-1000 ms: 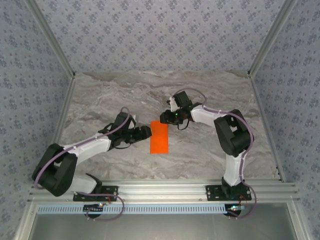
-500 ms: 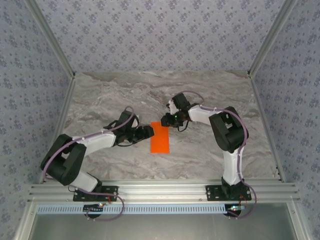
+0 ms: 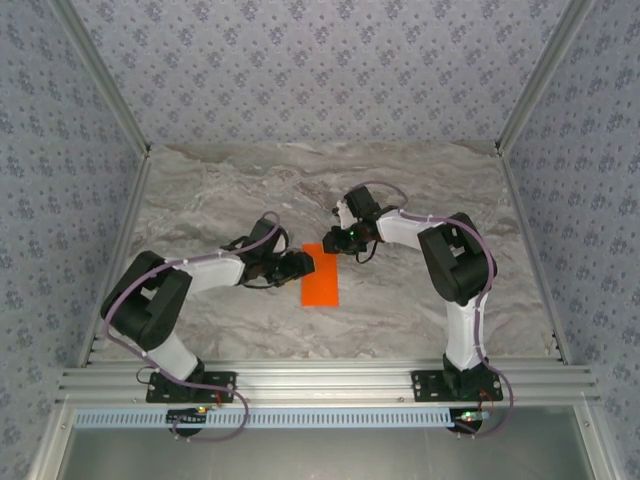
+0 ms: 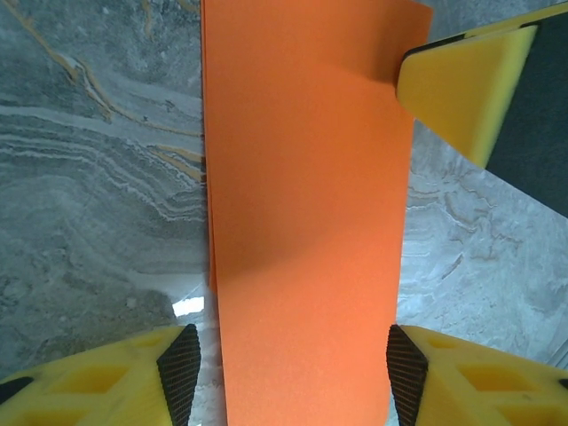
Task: Fold a paper plane with a square sheet of paper (fold left side to right side)
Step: Third fold the triangle at the center of the table.
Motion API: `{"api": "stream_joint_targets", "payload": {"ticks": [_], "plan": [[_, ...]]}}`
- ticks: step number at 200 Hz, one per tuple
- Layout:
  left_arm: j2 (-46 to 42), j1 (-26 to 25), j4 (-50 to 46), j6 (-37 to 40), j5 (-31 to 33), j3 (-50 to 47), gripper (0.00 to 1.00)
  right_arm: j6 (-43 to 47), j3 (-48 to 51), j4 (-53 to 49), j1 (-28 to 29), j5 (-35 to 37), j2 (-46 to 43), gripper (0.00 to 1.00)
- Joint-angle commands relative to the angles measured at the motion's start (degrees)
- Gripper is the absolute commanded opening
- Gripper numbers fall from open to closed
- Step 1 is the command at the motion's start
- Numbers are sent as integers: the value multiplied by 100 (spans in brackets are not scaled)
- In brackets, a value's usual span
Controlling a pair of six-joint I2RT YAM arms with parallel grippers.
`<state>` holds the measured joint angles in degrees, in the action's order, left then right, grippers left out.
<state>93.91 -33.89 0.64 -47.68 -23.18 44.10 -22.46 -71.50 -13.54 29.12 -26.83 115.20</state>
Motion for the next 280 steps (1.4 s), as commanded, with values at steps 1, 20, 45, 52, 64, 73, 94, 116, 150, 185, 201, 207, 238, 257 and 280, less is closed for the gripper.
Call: {"api": "stream_joint_targets", "payload": {"ticks": [1, 20, 45, 52, 64, 73, 94, 116, 150, 185, 201, 207, 238, 257, 280], "plan": [[137, -61, -56, 5, -47, 197, 60, 116, -4, -349, -12, 144, 183, 28], [219, -90, -40, -7, -96, 227, 60, 112, -3, -343, -12, 143, 179, 28], [292, -144, -49, 19, -129, 285, 56, 116, -3, -349, -12, 149, 179, 28], [303, -165, -47, 17, -133, 297, 55, 106, -4, -346, -12, 156, 179, 28], [325, -176, -49, 13, -143, 301, 52, 107, -11, -342, -17, 152, 181, 28], [330, -185, -38, -3, -149, 296, 50, 102, -5, -348, -12, 156, 179, 28], [304, -196, -51, -22, -114, 291, 48, 114, -3, -352, -12, 158, 179, 28], [205, -188, -73, -31, -39, 238, 47, 119, -4, -356, -12, 160, 180, 28], [2, -195, 20, -161, -92, 140, 46, 119, 6, -351, -12, 159, 193, 28], [-267, -195, 41, -273, -86, 56, 46, 121, 10, -354, -12, 167, 196, 28], [-363, -195, 23, -285, -81, 18, 46, 125, 6, -349, -15, 154, 201, 28], [-385, -192, 23, -298, -81, 12, 45, 120, 5, -343, -12, 153, 198, 28], [-366, -206, 50, -322, -86, -48, 36, 113, 7, -344, -17, 152, 196, 28], [-338, -204, 58, -334, -73, -55, 27, 101, 7, -323, -12, 136, 175, 28], [-312, -207, 33, -345, -42, -80, 15, 146, 24, -207, -21, 117, 51, 30]]}}
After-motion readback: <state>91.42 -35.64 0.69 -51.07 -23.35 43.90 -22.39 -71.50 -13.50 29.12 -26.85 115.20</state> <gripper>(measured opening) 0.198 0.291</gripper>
